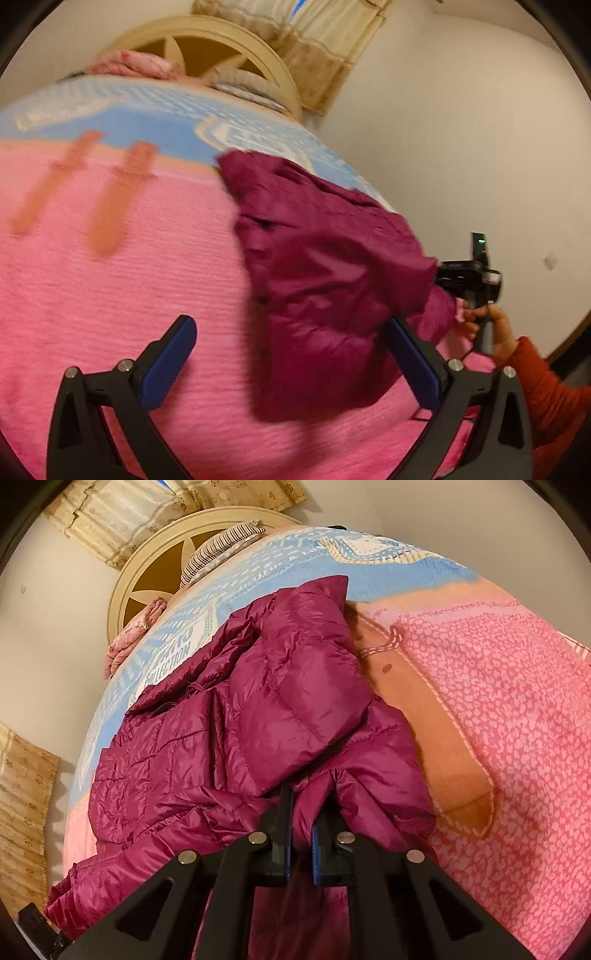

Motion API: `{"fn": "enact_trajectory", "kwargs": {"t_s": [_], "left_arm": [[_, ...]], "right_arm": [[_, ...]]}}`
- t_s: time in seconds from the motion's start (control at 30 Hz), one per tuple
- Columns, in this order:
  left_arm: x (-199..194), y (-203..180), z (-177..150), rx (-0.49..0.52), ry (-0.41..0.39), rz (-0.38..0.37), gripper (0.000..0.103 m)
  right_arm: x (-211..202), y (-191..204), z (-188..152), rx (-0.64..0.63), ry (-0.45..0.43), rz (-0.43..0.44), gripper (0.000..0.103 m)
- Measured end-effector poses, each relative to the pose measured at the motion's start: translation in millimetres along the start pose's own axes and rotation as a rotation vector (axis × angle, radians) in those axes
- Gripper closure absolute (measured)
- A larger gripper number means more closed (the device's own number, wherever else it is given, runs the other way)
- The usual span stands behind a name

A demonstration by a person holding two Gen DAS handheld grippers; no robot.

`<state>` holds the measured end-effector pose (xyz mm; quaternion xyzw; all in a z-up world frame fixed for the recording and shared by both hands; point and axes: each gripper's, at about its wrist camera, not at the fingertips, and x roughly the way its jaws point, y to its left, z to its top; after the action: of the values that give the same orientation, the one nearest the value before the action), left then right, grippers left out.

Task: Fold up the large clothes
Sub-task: 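Grasp the jacket with the left gripper while the right gripper holds it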

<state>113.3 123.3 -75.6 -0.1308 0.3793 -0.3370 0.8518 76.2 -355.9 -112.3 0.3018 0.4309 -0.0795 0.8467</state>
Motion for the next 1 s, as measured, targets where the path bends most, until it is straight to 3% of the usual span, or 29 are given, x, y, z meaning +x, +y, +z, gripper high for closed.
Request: {"fn": "enact_trajectory", "kwargs": {"t_s": [0.1,0.2,0.23,0.27,0.33,0.43,0.47,0.57,0.63,0.7,0.73,0.8,0.9,0.97,1.0], "left_arm": [[15,-15,5,0.071,-0.027,0.009,0.000],[33,-20,15,0.058,0.008,-0.025,0.000],[37,-21,17,0.054,0.012,-0.020,0.004],[43,-25,20,0.063,0.020,-0.002,0.012],[51,-30,21,0.094,0.045,0.031,0.049],[61,-31,24,0.099,0.083,0.080,0.079],[60,-28,24,0.085,0.080,0.080,0.081],[55,-19,26,0.042,0.062,0.058,0.085],[55,-15,27,0.033,0.060,0.070,0.085],[56,-14,26,0.038,0.067,0.079,0.085],[57,-15,26,0.039,0.071,0.078,0.085],[59,-14,25,0.035,0.083,0.071,0.085],[59,-12,25,0.026,0.075,0.041,0.080],[56,-11,25,0.025,0.070,0.011,0.063],[54,-11,25,0.018,0.062,0.004,0.043]], "right_arm": [[1,-2,2,0.018,0.010,0.015,0.096],[2,-9,5,0.054,0.028,0.054,0.096],[2,-11,7,0.068,0.036,0.071,0.096],[2,-13,7,0.076,0.042,0.080,0.096],[-1,-14,9,0.086,0.052,0.090,0.095],[-12,-12,11,0.085,0.050,0.124,0.093],[-17,-10,11,0.080,0.043,0.143,0.092],[-42,-8,14,0.048,-0.008,0.183,0.083],[-66,-9,15,0.023,-0.061,0.232,0.067],[-88,-11,13,-0.003,-0.134,0.246,0.025],[-101,-13,12,-0.018,-0.186,0.255,0.020],[-117,-13,11,-0.058,-0.234,0.276,0.020],[-125,1,4,-0.249,-0.255,0.128,0.020],[-112,12,-3,-0.382,-0.223,0.035,0.020],[-102,16,-5,-0.427,-0.201,-0.005,0.020]]}}
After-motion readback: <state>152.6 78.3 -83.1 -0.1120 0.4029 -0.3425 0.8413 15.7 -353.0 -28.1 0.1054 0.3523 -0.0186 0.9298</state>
